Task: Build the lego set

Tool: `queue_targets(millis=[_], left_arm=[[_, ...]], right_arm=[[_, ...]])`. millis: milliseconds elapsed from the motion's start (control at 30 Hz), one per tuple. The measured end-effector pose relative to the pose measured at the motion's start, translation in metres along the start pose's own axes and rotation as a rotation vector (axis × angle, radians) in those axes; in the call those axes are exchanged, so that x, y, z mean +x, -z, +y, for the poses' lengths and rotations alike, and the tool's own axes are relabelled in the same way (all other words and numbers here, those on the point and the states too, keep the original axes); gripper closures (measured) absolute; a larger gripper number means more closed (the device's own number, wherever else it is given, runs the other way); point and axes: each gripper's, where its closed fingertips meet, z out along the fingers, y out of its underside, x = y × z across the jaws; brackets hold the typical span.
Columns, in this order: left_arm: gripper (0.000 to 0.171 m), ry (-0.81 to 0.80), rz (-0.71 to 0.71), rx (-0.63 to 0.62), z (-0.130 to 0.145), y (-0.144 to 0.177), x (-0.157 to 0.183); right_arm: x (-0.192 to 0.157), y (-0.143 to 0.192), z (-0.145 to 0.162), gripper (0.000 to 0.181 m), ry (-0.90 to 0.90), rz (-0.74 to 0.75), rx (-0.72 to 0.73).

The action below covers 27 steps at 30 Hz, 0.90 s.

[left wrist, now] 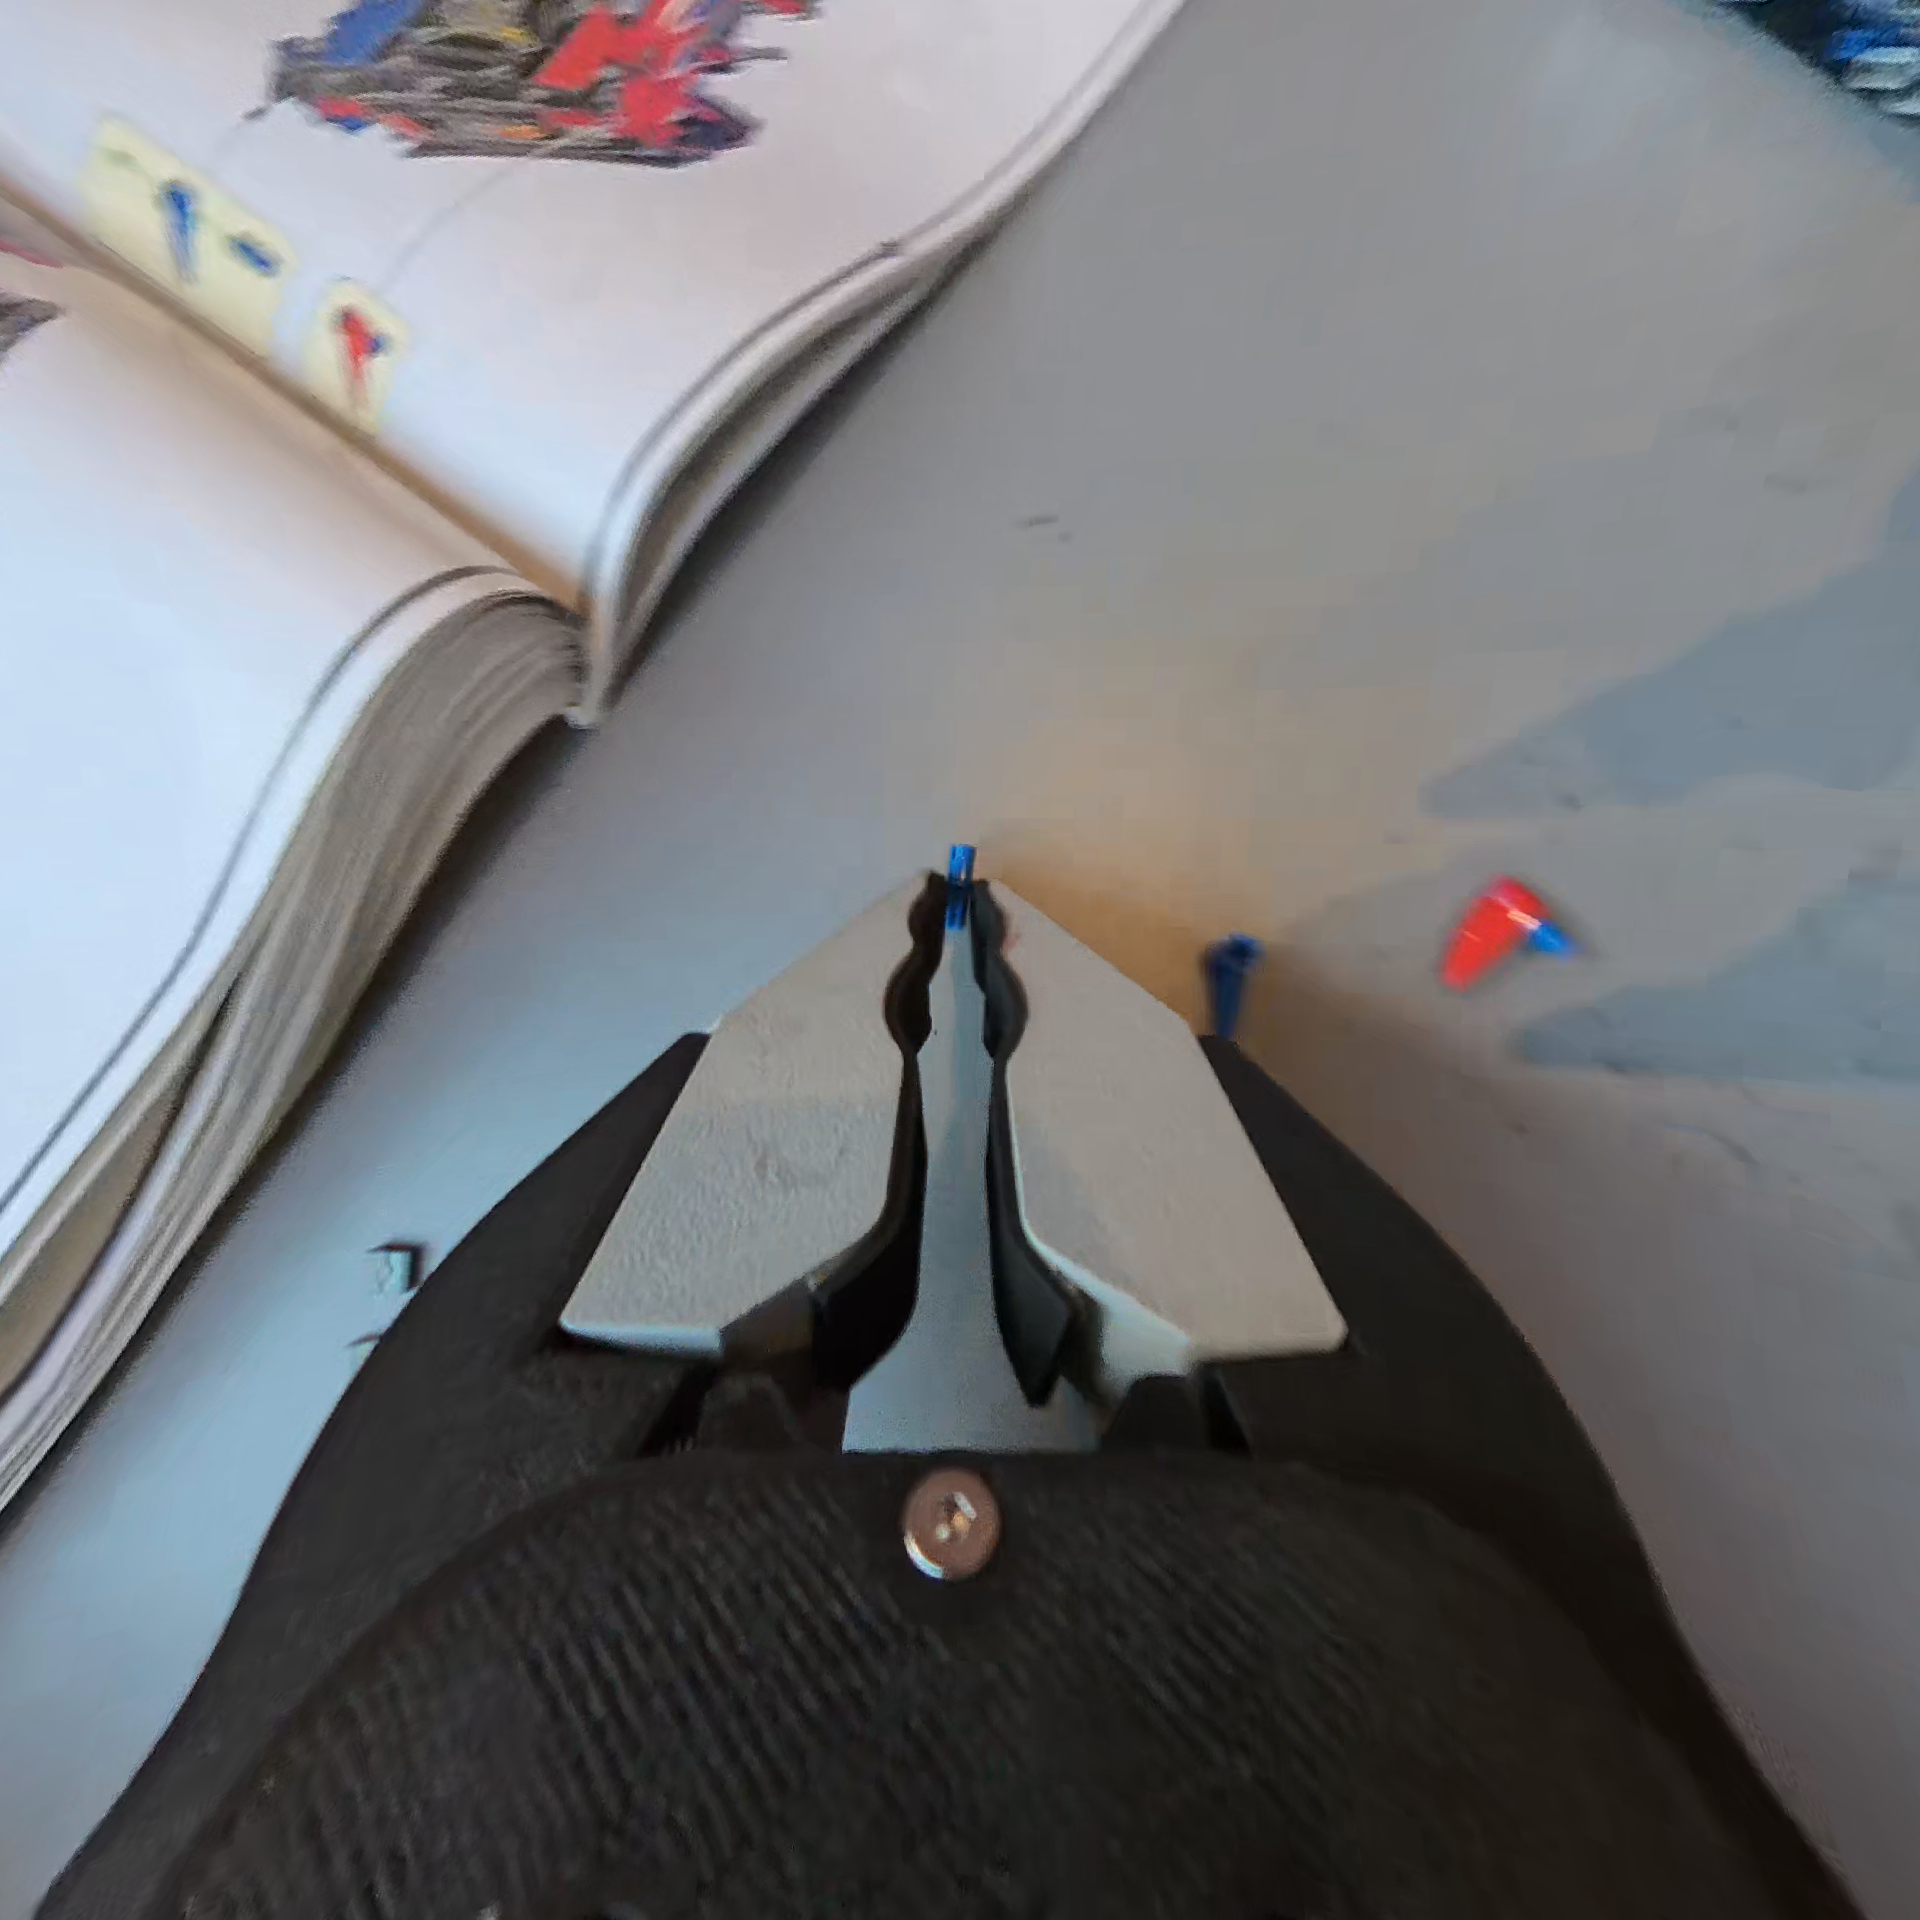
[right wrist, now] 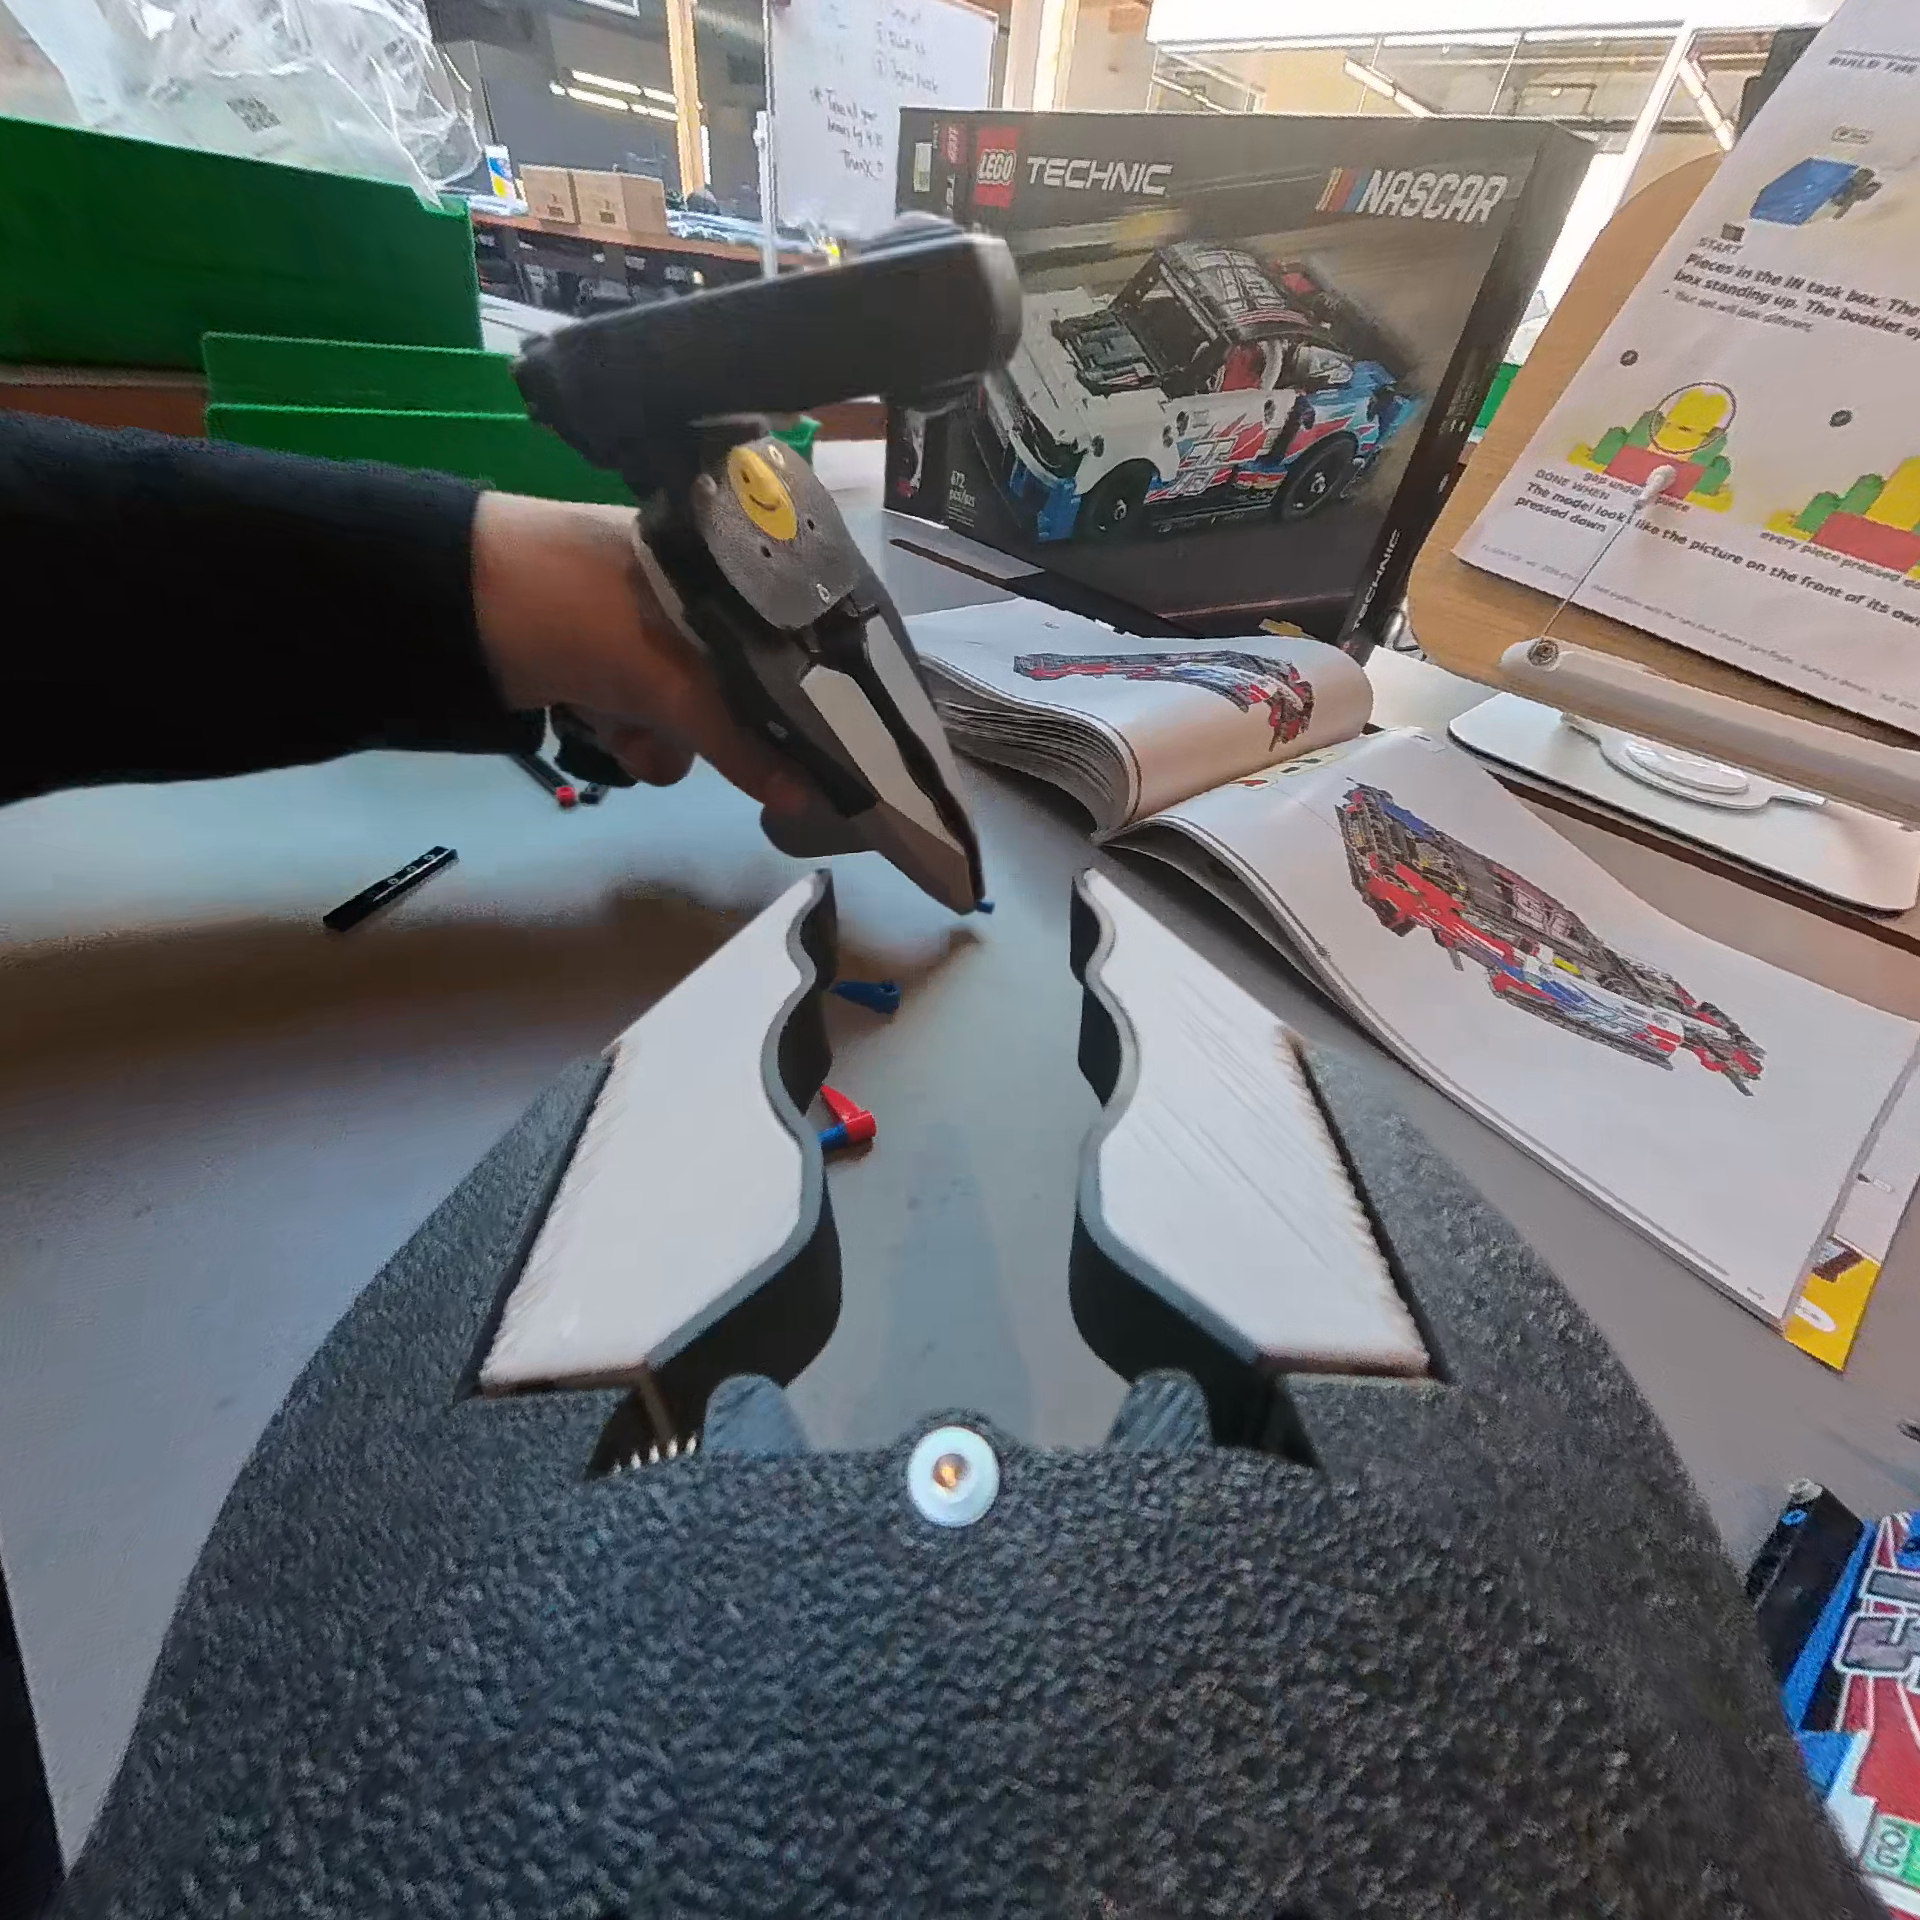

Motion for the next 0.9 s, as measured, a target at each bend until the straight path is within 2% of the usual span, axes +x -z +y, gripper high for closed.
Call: queue_targets(millis=[100,167,300,367,500,633,800,900], left_arm=[[0.170,-0.146,0.109,-0.008,0.008,0.020,0.035],[0.170,-0.218,0.117,-0.058,0.019,0.034,0.046],[0.171,-0.244,0.283,-0.080,0.033,0.062,0.090],[0.170,-0.265,0.285,-0.104,0.041,0.060,0.101],[0.170,-0.258,0.268,-0.133,0.054,0.042,0.111],[0.167,-0.228,0.272,-0.105,0.049,0.037,0.117],[0.165,-0.213,0.264,-0.079,0.039,0.047,0.111],[0.162,-0.194,0.219,-0.051,0.032,0.054,0.096]], right_arm=[[-0.009,-0.004,0.005,0.142,0.050,-0.031,-0.037],[-0.015,-0.006,0.007,0.148,0.094,-0.042,-0.055],[-0.021,-0.007,0.009,0.155,0.129,-0.057,-0.068],[-0.023,-0.008,0.012,0.155,0.136,-0.061,-0.084],[-0.022,-0.008,0.012,0.155,0.146,-0.047,-0.084],[-0.018,-0.007,0.009,0.156,0.123,-0.036,-0.066],[-0.015,-0.005,0.007,0.157,0.101,-0.031,-0.050],[-0.011,-0.003,0.004,0.159,0.081,-0.020,-0.031]])
